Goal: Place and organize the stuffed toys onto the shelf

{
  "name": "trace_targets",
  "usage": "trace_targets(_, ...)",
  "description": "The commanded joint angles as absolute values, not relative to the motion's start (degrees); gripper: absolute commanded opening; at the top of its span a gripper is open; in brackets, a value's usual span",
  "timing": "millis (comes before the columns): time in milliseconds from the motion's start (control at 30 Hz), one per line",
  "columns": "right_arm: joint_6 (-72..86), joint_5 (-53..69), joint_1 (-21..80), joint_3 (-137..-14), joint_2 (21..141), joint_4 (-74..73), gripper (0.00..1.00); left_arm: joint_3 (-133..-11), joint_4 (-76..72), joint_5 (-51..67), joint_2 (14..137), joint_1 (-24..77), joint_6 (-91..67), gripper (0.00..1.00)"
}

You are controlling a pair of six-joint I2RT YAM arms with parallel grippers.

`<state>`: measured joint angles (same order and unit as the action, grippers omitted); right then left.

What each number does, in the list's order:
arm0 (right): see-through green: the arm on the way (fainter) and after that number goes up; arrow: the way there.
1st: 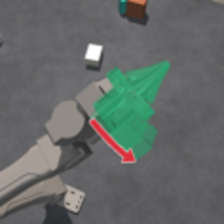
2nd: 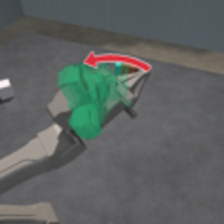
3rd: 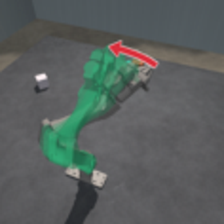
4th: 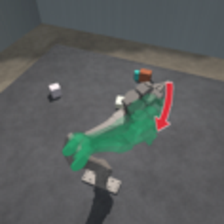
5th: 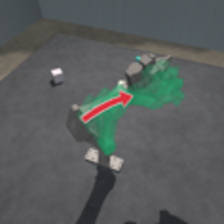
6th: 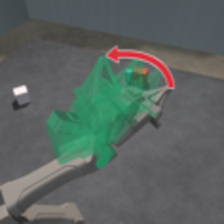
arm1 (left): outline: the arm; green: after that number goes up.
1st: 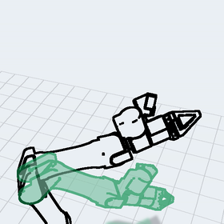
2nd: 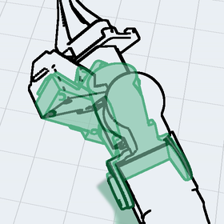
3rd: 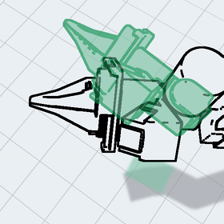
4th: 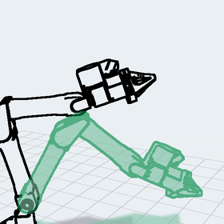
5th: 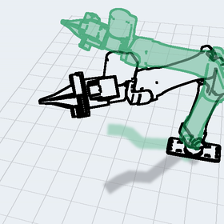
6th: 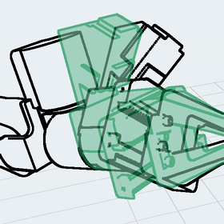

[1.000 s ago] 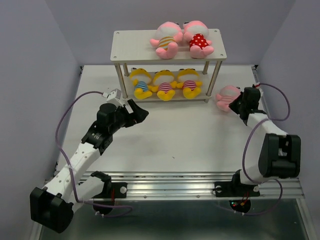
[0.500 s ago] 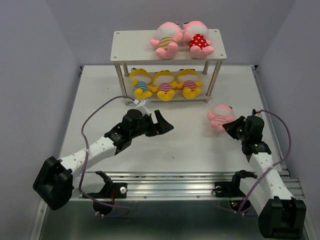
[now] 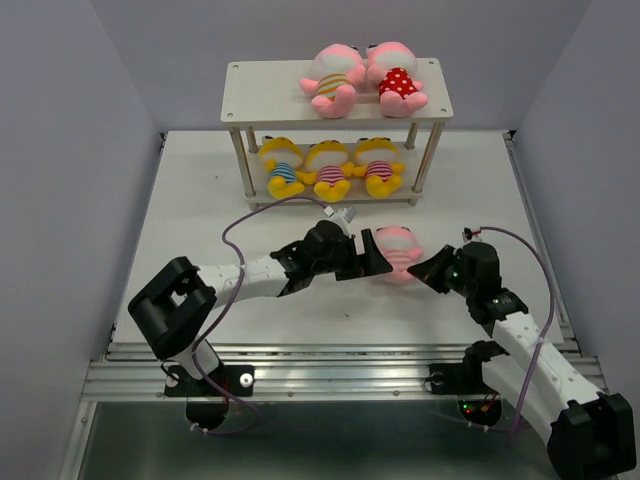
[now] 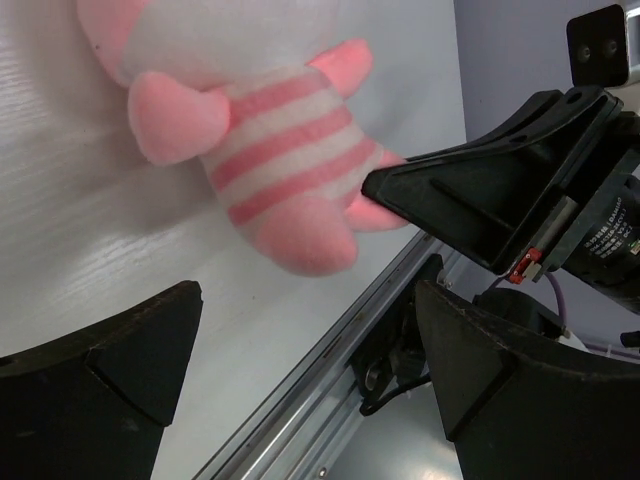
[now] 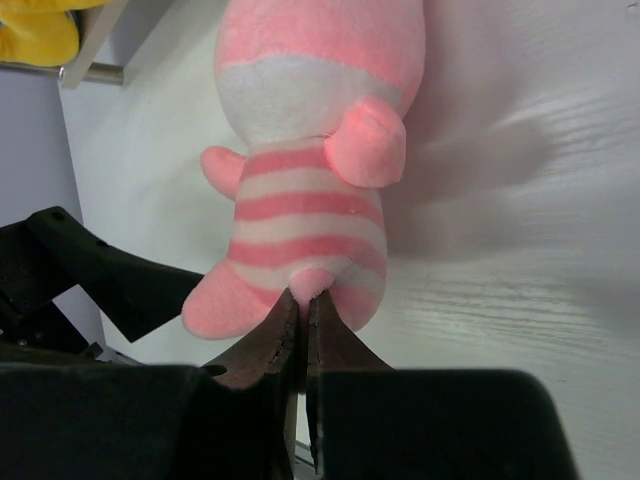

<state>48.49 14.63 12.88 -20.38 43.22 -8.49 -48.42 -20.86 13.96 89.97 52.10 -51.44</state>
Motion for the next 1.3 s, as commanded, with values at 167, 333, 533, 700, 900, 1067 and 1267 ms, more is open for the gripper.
trace_targets(167,53.3,15.3,17.7,-18.9,45.1,4.0,0.01,-49.1,-25.6,14.3,91.1,52.6,-53.2,0.95)
trace_targets(333,53.4,13.3,21.0,-19.6,46.8,5.6,0.01,-49.9,-25.7,14.8,92.6,52.7,-53.0,0.90)
trace_targets(533,52.9,12.2,22.1,-20.6,46.9,4.7,0.01,-49.8,-25.7,14.5,93.2,52.6,-52.7,0.64)
trace_targets(700,53.3,12.6,22.7,-20.4,46.4,4.8,0.01,-49.6,-25.7,14.9,94.0,52.7,-53.0,0.25)
trace_targets(900,52.5,12.7,22.7,-20.9,45.6,3.3,0.05,-49.3,-25.3,14.3,92.9,52.9,-50.4,0.00)
trace_targets(1067,50.6,10.3,22.7,-24.1,45.0,-2.2,0.76,-47.7,-23.1,10.7,86.5,53.0,-44.8,0.00)
trace_targets(1267,48.3,4.1,22.7,-29.7,43.9,-9.7,1.00,-49.7,-12.6,8.1,79.2,53.1,-31.0,0.00)
